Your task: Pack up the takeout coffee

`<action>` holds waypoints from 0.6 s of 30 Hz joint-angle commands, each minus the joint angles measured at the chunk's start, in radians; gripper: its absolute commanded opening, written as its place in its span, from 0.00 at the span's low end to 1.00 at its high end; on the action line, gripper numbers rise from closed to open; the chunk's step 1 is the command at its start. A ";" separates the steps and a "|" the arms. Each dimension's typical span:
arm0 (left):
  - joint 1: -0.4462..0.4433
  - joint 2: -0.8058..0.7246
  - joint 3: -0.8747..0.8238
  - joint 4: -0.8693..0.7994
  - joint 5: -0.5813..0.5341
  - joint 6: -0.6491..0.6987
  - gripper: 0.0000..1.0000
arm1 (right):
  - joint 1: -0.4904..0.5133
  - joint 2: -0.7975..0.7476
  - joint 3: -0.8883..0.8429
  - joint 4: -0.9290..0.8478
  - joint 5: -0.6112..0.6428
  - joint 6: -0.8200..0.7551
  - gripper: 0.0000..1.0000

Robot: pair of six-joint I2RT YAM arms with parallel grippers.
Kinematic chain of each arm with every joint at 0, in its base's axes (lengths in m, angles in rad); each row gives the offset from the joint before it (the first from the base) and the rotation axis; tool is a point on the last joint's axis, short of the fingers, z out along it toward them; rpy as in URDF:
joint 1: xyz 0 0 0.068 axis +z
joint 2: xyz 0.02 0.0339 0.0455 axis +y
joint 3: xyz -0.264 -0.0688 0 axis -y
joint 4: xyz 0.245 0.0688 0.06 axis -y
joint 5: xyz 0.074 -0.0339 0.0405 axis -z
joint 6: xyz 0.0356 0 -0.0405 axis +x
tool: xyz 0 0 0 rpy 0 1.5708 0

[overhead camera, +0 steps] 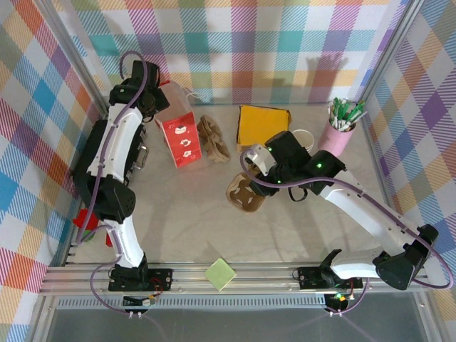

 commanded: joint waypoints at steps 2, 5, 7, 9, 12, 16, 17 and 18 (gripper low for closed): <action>0.015 0.041 0.078 -0.086 -0.059 0.010 0.61 | 0.002 -0.016 0.014 -0.026 -0.013 0.011 0.40; 0.019 0.058 0.078 -0.088 -0.057 0.015 0.52 | 0.002 -0.018 0.020 -0.032 -0.012 0.008 0.40; 0.022 0.067 0.078 -0.089 -0.052 0.020 0.48 | 0.002 -0.020 0.027 -0.037 -0.012 0.009 0.40; 0.024 0.073 0.079 -0.093 -0.042 0.024 0.43 | 0.002 -0.024 0.030 -0.040 -0.015 0.009 0.40; 0.027 0.073 0.079 -0.103 -0.030 0.031 0.32 | 0.002 -0.032 0.032 -0.042 -0.014 0.011 0.40; 0.027 0.051 0.078 -0.121 -0.017 0.042 0.14 | 0.002 -0.050 0.042 -0.048 -0.018 0.014 0.40; 0.027 0.043 0.077 -0.128 -0.012 0.046 0.10 | 0.002 -0.054 0.046 -0.050 -0.021 0.013 0.40; 0.027 0.031 0.077 -0.138 -0.007 0.051 0.04 | 0.002 -0.059 0.053 -0.054 -0.022 0.011 0.40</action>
